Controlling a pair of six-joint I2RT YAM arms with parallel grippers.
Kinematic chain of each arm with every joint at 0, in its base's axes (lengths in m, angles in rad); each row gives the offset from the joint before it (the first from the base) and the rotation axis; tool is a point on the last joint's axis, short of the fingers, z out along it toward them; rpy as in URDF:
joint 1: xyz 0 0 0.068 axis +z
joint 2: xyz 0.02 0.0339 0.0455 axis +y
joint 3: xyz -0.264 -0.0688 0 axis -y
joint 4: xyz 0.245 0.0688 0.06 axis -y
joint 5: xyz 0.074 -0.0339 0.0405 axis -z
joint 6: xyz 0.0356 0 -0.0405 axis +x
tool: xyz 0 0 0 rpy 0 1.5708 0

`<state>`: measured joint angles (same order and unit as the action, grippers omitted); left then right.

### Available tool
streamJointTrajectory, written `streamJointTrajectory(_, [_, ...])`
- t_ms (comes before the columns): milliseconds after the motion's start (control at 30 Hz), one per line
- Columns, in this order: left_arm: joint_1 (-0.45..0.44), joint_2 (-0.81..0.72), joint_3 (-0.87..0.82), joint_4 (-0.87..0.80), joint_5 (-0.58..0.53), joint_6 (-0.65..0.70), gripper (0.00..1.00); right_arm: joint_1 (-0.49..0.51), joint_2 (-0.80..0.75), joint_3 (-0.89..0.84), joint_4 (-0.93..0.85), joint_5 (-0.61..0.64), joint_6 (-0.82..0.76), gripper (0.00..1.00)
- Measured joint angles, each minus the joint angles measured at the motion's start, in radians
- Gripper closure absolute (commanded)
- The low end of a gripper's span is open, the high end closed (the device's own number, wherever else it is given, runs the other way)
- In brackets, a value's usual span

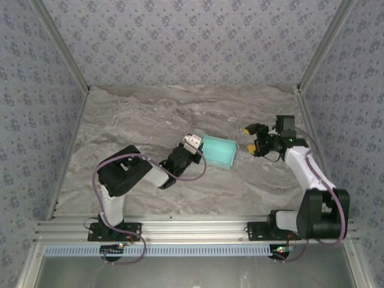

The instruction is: Fold the paper box

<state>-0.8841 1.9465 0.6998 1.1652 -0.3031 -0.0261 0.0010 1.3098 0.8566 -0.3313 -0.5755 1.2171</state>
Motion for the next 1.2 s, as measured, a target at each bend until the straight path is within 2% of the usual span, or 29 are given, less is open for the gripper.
streamJointTrajectory(167, [0.000,0.007,0.009,0.003,0.000,0.000,1.00,0.043,0.119,0.016,0.047,-0.043,0.063,0.31])
streamJointTrajectory(267, [0.000,0.008,0.011,0.002,0.000,0.000,1.00,0.066,0.182,0.016,0.063,-0.062,0.089,0.36])
streamJointTrajectory(467, [0.000,0.010,0.021,-0.012,-0.016,0.000,0.88,0.105,0.198,0.016,0.076,-0.052,0.102,0.53])
streamJointTrajectory(633, [0.000,0.012,0.023,-0.053,-0.027,0.000,0.82,0.109,0.209,0.016,0.076,-0.034,0.084,0.59])
streamJointTrajectory(667, [0.000,0.012,0.023,-0.064,-0.028,0.000,0.78,0.111,0.215,0.016,0.075,-0.030,0.076,0.61])
streamJointTrajectory(700, [0.000,0.012,0.023,-0.073,-0.027,-0.001,0.66,0.111,0.221,0.016,0.073,-0.027,0.068,0.63])
streamJointTrajectory(733, [0.000,0.012,0.023,-0.080,-0.027,-0.005,0.62,0.113,0.227,0.016,0.072,-0.023,0.058,0.64])
streamJointTrajectory(833, [0.000,0.012,0.022,-0.098,-0.017,-0.004,0.60,0.113,0.244,0.018,0.062,-0.006,0.019,0.71])
streamJointTrajectory(967, [0.000,-0.004,0.012,-0.111,0.007,-0.016,0.58,0.113,0.258,0.017,0.053,0.019,-0.018,0.73])
streamJointTrajectory(1200, [0.005,-0.096,-0.038,-0.116,0.060,-0.065,0.35,0.113,0.261,-0.004,0.051,0.050,-0.037,0.75])
